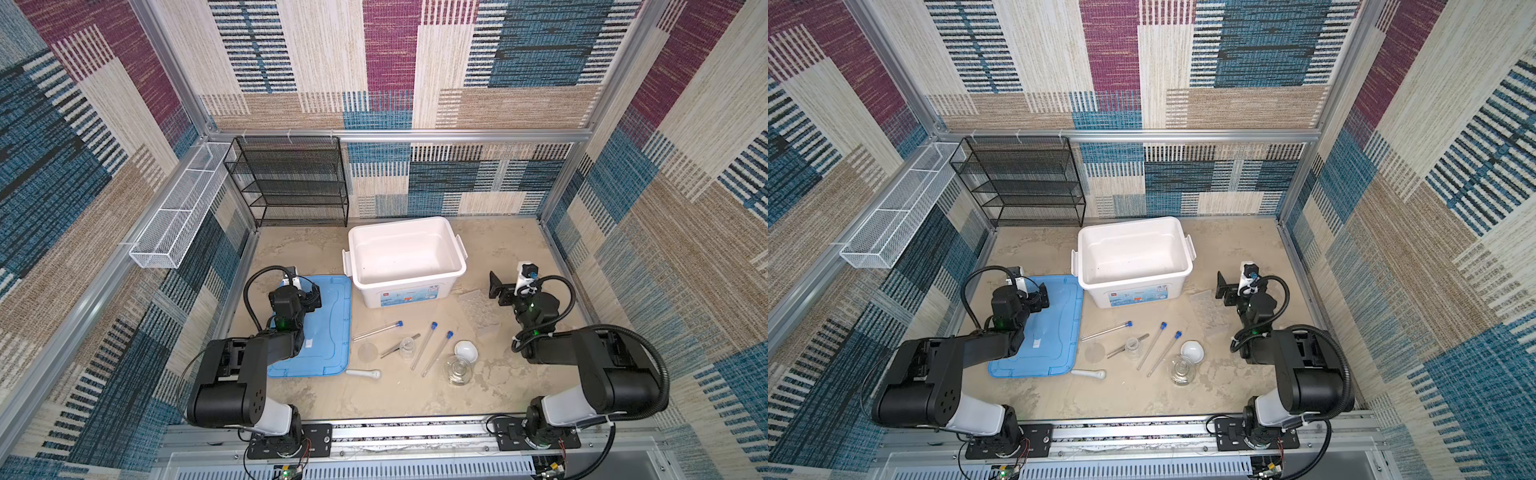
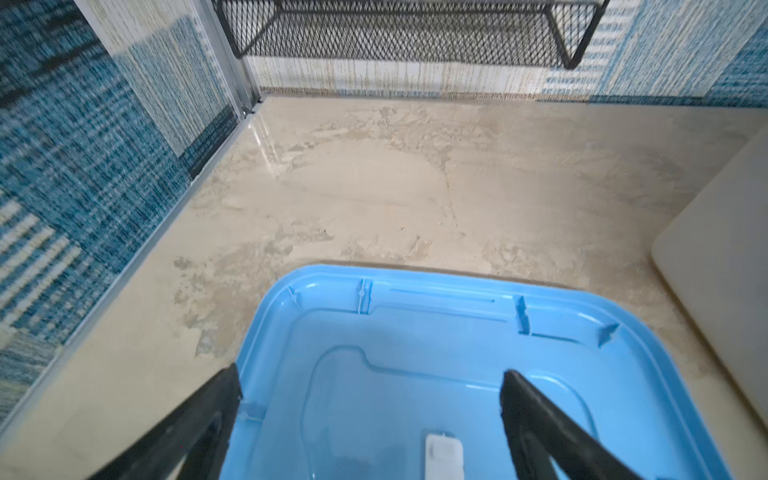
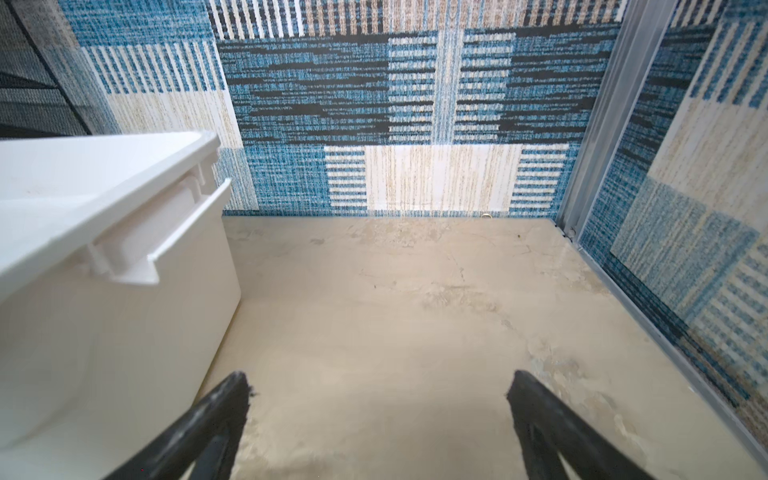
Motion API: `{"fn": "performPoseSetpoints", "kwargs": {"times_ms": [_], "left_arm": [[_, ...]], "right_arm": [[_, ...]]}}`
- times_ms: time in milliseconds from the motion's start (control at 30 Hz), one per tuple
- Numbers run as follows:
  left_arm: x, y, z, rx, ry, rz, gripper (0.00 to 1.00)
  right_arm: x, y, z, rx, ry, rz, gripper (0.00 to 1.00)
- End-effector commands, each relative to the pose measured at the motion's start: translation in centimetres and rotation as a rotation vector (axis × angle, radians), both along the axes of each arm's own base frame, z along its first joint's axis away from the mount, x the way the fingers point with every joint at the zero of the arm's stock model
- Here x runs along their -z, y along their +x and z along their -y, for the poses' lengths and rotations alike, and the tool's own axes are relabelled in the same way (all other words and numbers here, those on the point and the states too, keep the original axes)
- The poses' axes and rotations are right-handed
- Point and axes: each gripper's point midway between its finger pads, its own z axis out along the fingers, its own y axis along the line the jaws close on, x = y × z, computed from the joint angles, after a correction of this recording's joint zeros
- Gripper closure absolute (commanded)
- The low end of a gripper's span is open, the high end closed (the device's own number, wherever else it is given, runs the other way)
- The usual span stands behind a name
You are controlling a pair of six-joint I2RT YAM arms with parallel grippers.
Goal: Organize the chemistry lab equipment
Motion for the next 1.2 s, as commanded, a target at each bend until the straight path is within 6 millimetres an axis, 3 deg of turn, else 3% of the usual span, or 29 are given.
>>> {"fn": "performPoseSetpoints", "kwargs": {"times_ms": [0, 200, 333, 500, 667, 833, 1033, 1167], "left_arm": [[-1.7, -0.9, -0.5, -0.037, -0.021, -0.048, 0.01], [-5.9, -2.7, 0.2, -0.048, -0.148, -0.070, 0.01], [-6.5, -3.3, 2.1, 0.014, -0.256, -0.130, 0.01], [-6.2, -4.1, 4.6, 0.055, -0.369, -0.169, 0.03], [-5.4, -5.7, 7.3, 0.096, -0.345, -0.212, 0.05], [-4.8, -7.6, 8.8, 0.094, -0.359, -0.237, 0.08], [-3.5, -9.9, 10.3, 0.112, -0.369, -0.289, 0.11], [-2.6, -11.3, 11.5, 0.133, -0.375, -0.316, 0.15]], "right_arm": [[1.0, 0.1, -0.5, -0.025, 0.034, -0.122, 0.00], [-1.7, -0.8, -0.9, -0.039, 0.074, -0.181, 0.05], [-2.8, -1.7, -2.9, -0.149, 0.108, -0.252, 0.13], [-3.8, -3.1, -4.4, -0.227, 0.198, -0.264, 0.19], [-3.6, -3.6, -6.0, -0.293, 0.292, -0.334, 0.23], [-3.7, -4.0, -8.8, -0.370, 0.298, -0.363, 0.23], [-2.1, -5.0, -12.7, -0.480, 0.280, -0.442, 0.24], [-1.3, -5.3, -13.8, -0.506, 0.266, -0.465, 0.24]]}}
